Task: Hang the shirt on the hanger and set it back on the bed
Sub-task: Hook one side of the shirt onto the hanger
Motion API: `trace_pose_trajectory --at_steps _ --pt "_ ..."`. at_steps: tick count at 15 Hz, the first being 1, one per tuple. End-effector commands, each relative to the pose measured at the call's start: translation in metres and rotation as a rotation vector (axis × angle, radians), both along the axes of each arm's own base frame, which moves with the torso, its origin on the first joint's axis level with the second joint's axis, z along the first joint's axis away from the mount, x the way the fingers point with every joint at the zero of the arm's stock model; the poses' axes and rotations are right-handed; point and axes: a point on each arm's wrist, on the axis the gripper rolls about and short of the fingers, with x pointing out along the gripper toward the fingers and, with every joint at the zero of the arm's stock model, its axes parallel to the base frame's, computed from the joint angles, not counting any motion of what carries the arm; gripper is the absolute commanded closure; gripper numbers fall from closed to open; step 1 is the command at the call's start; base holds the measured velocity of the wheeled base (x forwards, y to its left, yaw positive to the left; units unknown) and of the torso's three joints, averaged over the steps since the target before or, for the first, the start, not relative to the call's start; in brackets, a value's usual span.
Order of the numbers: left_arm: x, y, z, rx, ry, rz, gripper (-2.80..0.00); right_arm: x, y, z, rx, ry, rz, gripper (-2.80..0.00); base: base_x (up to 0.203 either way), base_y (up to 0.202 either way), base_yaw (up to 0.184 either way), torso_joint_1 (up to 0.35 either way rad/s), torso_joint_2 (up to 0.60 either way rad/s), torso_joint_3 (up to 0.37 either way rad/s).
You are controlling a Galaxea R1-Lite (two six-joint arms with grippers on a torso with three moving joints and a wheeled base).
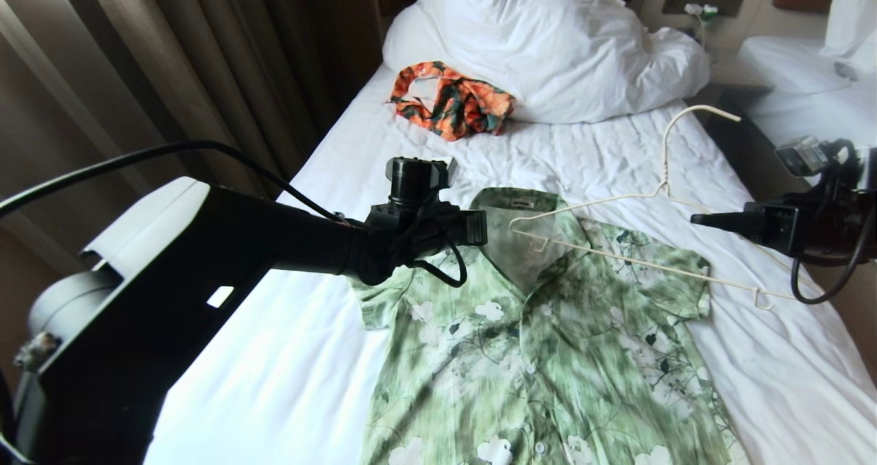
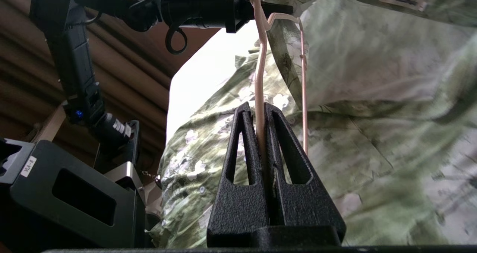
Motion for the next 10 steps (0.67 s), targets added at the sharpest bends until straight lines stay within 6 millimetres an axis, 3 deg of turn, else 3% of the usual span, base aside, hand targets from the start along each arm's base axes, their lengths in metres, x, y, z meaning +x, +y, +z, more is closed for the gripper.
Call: trace_pose_trajectory --at_steps 1,5,10 --pt "-0.02 0.004 0.03 -0.028 -0.04 -0.016 0.0 0.011 0.013 -0.002 0.002 -0.008 0.047 0.0 0.0 0.0 0.0 0.0 0.0 0.0" --pt "-0.05 -0.007 0.048 -0.041 -0.058 -0.07 0.0 0.02 0.057 0.004 -0.002 -0.034 0.162 0.0 0.0 0.0 0.0 0.0 0.0 0.0" --pt "-0.081 -0.015 0.068 -0.06 -0.08 -0.125 0.0 0.022 0.075 0.016 -0.009 -0.079 0.209 0.0 0.0 0.0 0.0 0.0 0.0 0.0"
